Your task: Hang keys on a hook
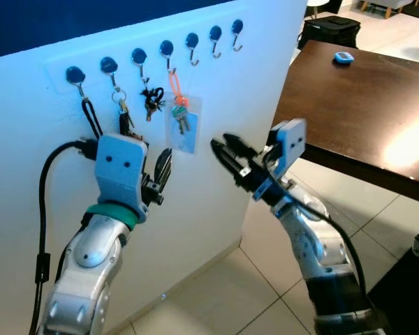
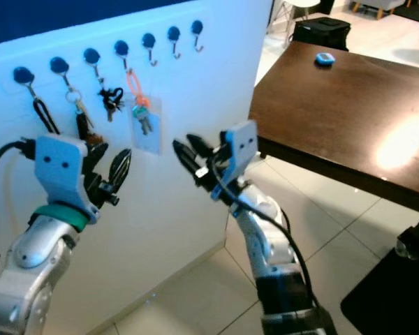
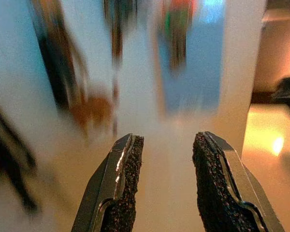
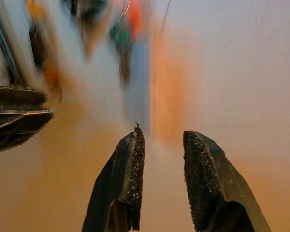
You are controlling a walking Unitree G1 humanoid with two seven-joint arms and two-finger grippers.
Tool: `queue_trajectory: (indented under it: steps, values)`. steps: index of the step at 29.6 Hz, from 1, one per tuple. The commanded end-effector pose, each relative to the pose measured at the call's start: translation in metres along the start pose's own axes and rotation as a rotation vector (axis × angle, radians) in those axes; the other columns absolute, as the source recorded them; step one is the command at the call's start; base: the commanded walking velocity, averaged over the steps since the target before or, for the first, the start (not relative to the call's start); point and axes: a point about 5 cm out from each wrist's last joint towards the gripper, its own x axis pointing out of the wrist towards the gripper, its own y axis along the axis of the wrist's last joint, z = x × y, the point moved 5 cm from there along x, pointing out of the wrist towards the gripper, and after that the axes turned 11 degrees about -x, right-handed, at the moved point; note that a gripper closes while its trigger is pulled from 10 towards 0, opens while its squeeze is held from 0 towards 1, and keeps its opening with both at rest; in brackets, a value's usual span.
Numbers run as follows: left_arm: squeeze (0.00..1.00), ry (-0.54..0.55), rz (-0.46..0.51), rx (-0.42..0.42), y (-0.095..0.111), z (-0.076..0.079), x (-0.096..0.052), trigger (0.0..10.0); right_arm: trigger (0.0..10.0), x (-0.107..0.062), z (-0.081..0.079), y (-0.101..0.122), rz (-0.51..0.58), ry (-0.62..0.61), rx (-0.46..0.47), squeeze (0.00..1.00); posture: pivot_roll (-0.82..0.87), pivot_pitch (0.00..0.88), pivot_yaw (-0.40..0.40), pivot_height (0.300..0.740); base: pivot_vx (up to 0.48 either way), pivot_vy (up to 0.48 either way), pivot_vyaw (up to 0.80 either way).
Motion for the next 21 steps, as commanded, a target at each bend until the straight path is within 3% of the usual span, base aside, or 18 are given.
queue_trajectory:
  steps: [1, 6, 10, 14, 19, 21]
  values:
    - [0.0, 0.088, -0.069, 0.011, -0.022, -0.017, -0.005, 10.0, 10.0, -0.011, 0.016, 0.0, -0.011, -0.162, -0.136, 0.0, -0.07, 0.057, 0.07, 0.74, 0.0, 0.0, 0.0]
    - [0.0, 0.172, -0.057, 0.011, -0.025, -0.031, -0.008, 10.0, 10.0, -0.024, 0.032, 0.001, -0.013, -0.302, -0.18, 0.0, -0.09, 0.06, 0.065, 0.74, 0.0, 0.0, 0.0]
    - [0.0, 0.202, -0.042, 0.022, -0.023, -0.034, -0.008, 10.0, 10.0, -0.028, 0.036, 0.001, -0.016, -0.333, -0.181, 0.0, -0.1, 0.061, 0.063, 0.74, 0.0, 0.0, 0.0]
    - [0.0, 0.236, -0.031, 0.01, -0.025, -0.037, -0.011, 10.0, 10.0, -0.037, 0.035, -0.004, -0.052, -0.34, -0.183, 0.0, -0.11, 0.06, 0.06, 0.74, 0.0, 0.0, 0.0]
    - [0.0, 0.226, -0.033, 0.01, -0.026, -0.035, -0.012, 10.0, 10.0, -0.036, 0.033, -0.005, -0.056, -0.333, -0.171, 0.0, -0.1, 0.058, 0.058, 0.74, 0.0, 0.0, 0.0]
    - [0.0, 0.205, -0.035, 0.007, -0.028, -0.031, -0.014, 10.0, 10.0, -0.032, 0.03, -0.005, -0.061, -0.327, -0.162, 0.0, -0.09, 0.057, 0.057, 0.74, -0.427, 0.0, 0.0]
